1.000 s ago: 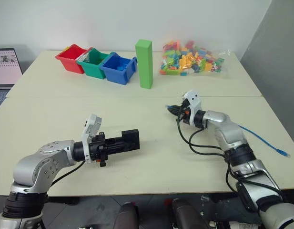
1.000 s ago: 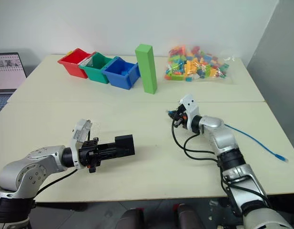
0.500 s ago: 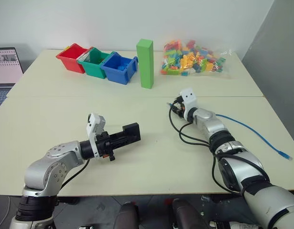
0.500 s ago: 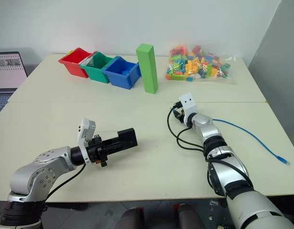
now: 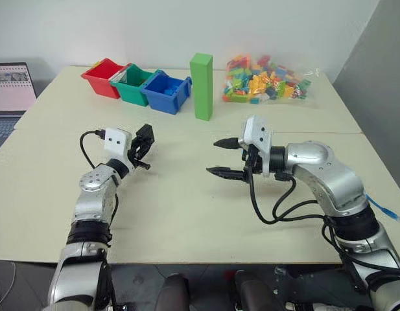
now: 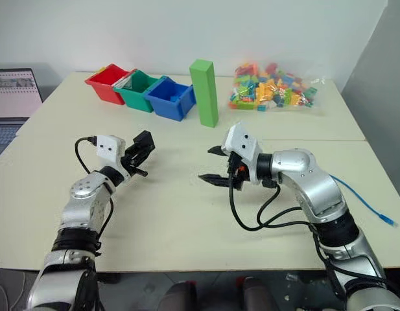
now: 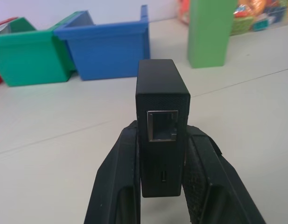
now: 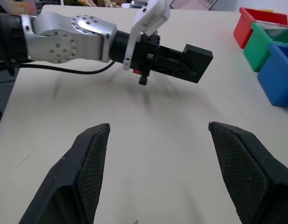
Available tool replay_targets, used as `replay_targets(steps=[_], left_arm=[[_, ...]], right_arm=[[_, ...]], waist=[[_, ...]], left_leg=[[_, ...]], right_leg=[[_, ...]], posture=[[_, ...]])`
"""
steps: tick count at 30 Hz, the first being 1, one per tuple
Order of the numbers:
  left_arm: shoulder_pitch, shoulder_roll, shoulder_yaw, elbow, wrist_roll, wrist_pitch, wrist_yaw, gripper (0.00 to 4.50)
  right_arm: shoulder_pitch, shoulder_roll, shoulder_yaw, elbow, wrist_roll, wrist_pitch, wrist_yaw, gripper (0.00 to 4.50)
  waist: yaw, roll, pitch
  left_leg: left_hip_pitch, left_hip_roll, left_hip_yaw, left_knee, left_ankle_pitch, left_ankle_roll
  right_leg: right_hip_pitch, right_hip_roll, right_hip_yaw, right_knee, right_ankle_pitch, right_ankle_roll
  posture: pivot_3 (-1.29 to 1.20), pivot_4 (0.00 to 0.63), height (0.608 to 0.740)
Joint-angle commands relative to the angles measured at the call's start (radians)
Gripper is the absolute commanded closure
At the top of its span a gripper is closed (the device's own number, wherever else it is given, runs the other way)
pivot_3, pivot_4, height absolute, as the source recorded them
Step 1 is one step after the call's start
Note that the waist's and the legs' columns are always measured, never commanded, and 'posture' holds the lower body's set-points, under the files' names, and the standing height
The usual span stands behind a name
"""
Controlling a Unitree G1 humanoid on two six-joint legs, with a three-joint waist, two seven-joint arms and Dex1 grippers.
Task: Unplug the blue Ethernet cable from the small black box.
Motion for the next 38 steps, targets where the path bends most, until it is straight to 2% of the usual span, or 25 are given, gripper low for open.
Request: replay_targets(steps=[1,2,3,7,12,15,19,23,26,31,35,38], left_arm=[[-0.058,-0.014,0.005,0.179,0.053,-0.113,0.068,3.35],[-0.066,-0.019,0.012,0.210,0.050,-0.121,0.066,3.00],[-0.066,-0.025,0.017,0.228,0.040,-0.127,0.045,2.92],[-0.063,-0.030,0.036,0.256,0.020,-0.138,0.006,1.98],[-0.048,-0.031,0.058,0.237,0.002,-0.127,-0.021,0.78],[0.002,-0.022,0.065,0.154,-0.004,-0.097,-0.022,0.07],[0.191,0.030,0.066,-0.202,-0.013,0.043,-0.018,0.00],[0.382,0.103,0.089,-0.619,-0.086,0.293,-0.037,0.00],[0.484,0.157,0.143,-0.828,-0.094,0.411,-0.002,0.00],[0.571,0.264,0.274,-0.960,-0.229,0.556,-0.110,0.00],[0.602,0.380,0.344,-0.977,-0.307,0.652,-0.218,0.00],[0.604,0.429,0.371,-0.976,-0.368,0.708,-0.284,0.00]], right_arm=[[-0.011,-0.002,-0.010,-0.012,-0.006,0.018,-0.030,0.88],[-0.011,-0.002,-0.009,-0.010,-0.009,0.022,-0.035,0.86],[-0.010,-0.002,-0.010,-0.012,-0.007,0.028,-0.037,0.86],[-0.010,0.000,-0.011,-0.016,-0.001,0.038,-0.045,0.86],[-0.008,0.001,-0.009,-0.021,0.001,0.038,-0.048,0.86],[-0.006,0.004,-0.005,-0.024,-0.001,0.036,-0.050,0.86],[0.030,-0.023,-0.021,-0.027,-0.009,0.030,-0.052,0.86],[0.097,-0.072,-0.063,-0.023,-0.006,0.003,-0.043,0.86],[0.149,-0.099,-0.113,-0.007,0.006,-0.038,-0.039,0.86],[0.193,-0.152,-0.225,0.047,0.044,-0.101,0.009,0.86],[0.223,-0.230,-0.295,0.041,0.134,-0.081,0.118,0.86],[0.225,-0.263,-0.301,0.044,0.155,-0.064,0.138,0.86]], waist=[[0.000,0.000,0.000],[-0.001,0.000,0.000],[-0.001,0.000,0.000],[-0.001,0.000,0.000],[-0.001,0.000,0.000],[-0.003,0.000,0.000],[-0.014,0.000,0.000],[-0.017,0.000,0.000],[-0.013,-0.001,0.000],[-0.011,-0.001,0.000],[-0.012,0.000,0.001],[-0.012,0.000,0.001]], left_leg=[[0.000,0.000,0.000,0.000,0.000,0.000],[-0.001,0.000,0.000,0.000,0.000,0.000],[-0.001,0.000,0.000,0.000,0.000,0.000],[-0.001,0.000,0.000,0.000,0.000,0.000],[-0.001,0.000,0.000,0.000,0.000,0.000],[-0.001,0.000,0.000,0.000,0.000,0.000],[0.000,0.001,0.000,-0.001,0.000,0.000],[0.000,0.002,-0.001,-0.001,0.000,0.000],[0.000,0.002,-0.001,-0.001,0.000,0.000],[0.002,0.001,0.000,-0.001,0.000,0.000],[0.002,0.002,0.000,-0.001,0.000,0.000],[0.002,0.002,0.000,-0.002,0.000,0.000]], right_leg=[[0.000,0.000,0.000,0.000,0.000,0.000],[0.000,0.000,0.000,0.000,0.000,0.000],[0.000,0.000,0.000,0.000,0.000,0.000],[-0.001,0.000,-0.001,0.000,0.000,0.000],[0.000,0.000,-0.001,0.000,0.000,0.000],[0.000,0.000,0.000,0.000,0.000,0.000],[0.000,0.000,0.000,0.000,0.000,0.000],[-0.001,-0.001,0.000,0.000,0.000,0.000],[0.000,-0.001,0.000,0.000,0.000,0.000],[0.001,0.000,0.000,0.000,-0.003,0.005],[0.000,0.000,0.000,0.000,-0.003,0.005],[0.000,0.000,0.001,0.000,-0.004,0.005]], posture=[[0.00,0.150,0.740],[0.00,0.150,0.740],[0.00,0.150,0.740],[0.00,0.150,0.740],[0.00,0.150,0.740],[0.00,0.150,0.740],[0.00,0.150,0.740],[0.00,0.150,0.740],[0.00,0.150,0.740],[0.00,0.150,0.740],[0.00,0.150,0.740],[0.00,0.150,0.740]])
